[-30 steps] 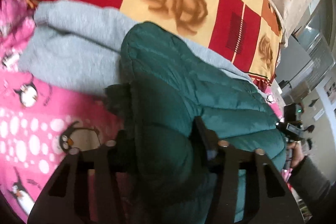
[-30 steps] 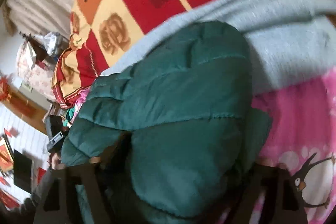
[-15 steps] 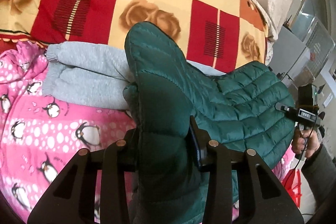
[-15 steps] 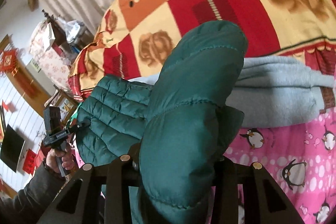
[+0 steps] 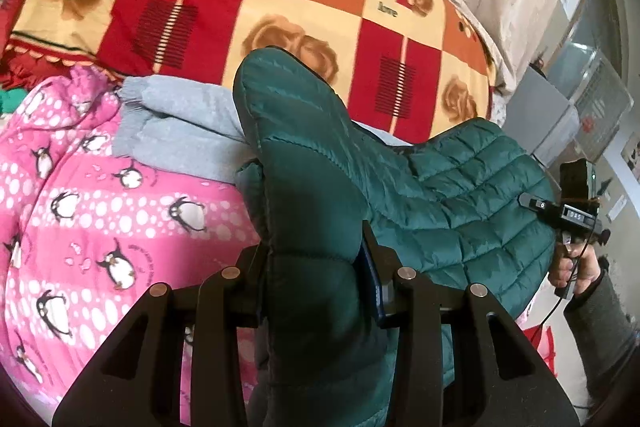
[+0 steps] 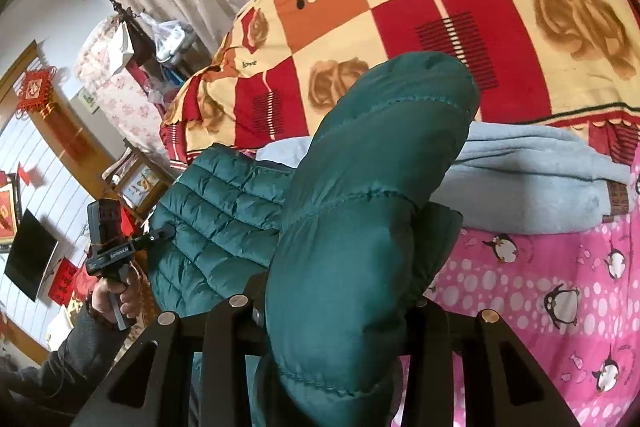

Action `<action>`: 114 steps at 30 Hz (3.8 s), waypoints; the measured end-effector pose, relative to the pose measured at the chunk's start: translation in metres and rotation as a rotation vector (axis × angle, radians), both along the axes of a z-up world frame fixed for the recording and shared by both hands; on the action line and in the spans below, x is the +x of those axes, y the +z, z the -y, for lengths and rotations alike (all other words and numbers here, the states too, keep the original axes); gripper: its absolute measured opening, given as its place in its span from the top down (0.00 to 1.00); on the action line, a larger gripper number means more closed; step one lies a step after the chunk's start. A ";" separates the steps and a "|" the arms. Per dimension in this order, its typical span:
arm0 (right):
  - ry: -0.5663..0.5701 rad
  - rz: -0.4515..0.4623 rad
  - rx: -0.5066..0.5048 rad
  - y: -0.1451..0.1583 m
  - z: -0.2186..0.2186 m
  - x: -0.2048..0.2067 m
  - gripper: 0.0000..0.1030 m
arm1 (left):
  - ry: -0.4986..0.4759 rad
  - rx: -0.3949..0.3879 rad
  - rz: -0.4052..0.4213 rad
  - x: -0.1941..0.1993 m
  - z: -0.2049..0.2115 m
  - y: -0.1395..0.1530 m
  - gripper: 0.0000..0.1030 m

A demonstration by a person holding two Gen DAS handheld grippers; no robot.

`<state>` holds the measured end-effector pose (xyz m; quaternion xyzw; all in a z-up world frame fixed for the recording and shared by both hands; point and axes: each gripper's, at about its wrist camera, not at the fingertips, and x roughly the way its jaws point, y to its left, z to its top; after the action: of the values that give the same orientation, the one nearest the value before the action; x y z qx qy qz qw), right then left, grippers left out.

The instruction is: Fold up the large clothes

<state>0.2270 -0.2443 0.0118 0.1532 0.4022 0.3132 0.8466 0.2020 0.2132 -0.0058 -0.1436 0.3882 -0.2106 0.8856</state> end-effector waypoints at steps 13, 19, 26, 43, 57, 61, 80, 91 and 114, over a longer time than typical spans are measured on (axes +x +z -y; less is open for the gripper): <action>0.044 -0.060 -0.047 -0.054 -0.028 0.083 0.65 | 0.131 0.022 -0.028 0.050 -0.013 -0.048 0.65; -0.017 -0.182 -0.061 -0.109 -0.013 0.109 0.44 | 0.207 -0.001 -0.137 0.077 -0.031 -0.094 0.48; -0.137 -0.282 0.018 -0.120 0.020 0.092 0.34 | 0.293 -0.088 -0.212 0.069 -0.058 -0.100 0.28; -0.262 0.000 -0.470 -0.021 -0.050 -0.122 0.27 | 0.254 0.397 -0.003 -0.084 0.025 -0.019 0.01; -0.291 0.112 -0.524 -0.006 -0.091 -0.254 0.27 | 0.261 0.343 -0.019 -0.194 0.082 -0.001 0.01; -0.289 0.177 -0.596 0.004 -0.100 -0.272 0.27 | 0.274 0.416 0.011 -0.213 0.102 0.005 0.01; -0.285 0.220 -0.576 0.019 -0.106 -0.290 0.26 | 0.261 0.420 0.073 -0.232 0.117 0.014 0.01; -0.283 0.218 -0.568 0.016 -0.105 -0.289 0.26 | 0.261 0.424 0.083 -0.234 0.120 0.013 0.01; -0.299 0.205 -0.599 0.013 -0.122 -0.284 0.26 | 0.273 0.413 0.066 -0.231 0.109 0.008 0.01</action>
<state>-0.0572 -0.1223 0.0247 -0.0772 0.3622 0.0677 0.9264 -0.0288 0.1046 0.0025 -0.0038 0.3710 -0.0100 0.9286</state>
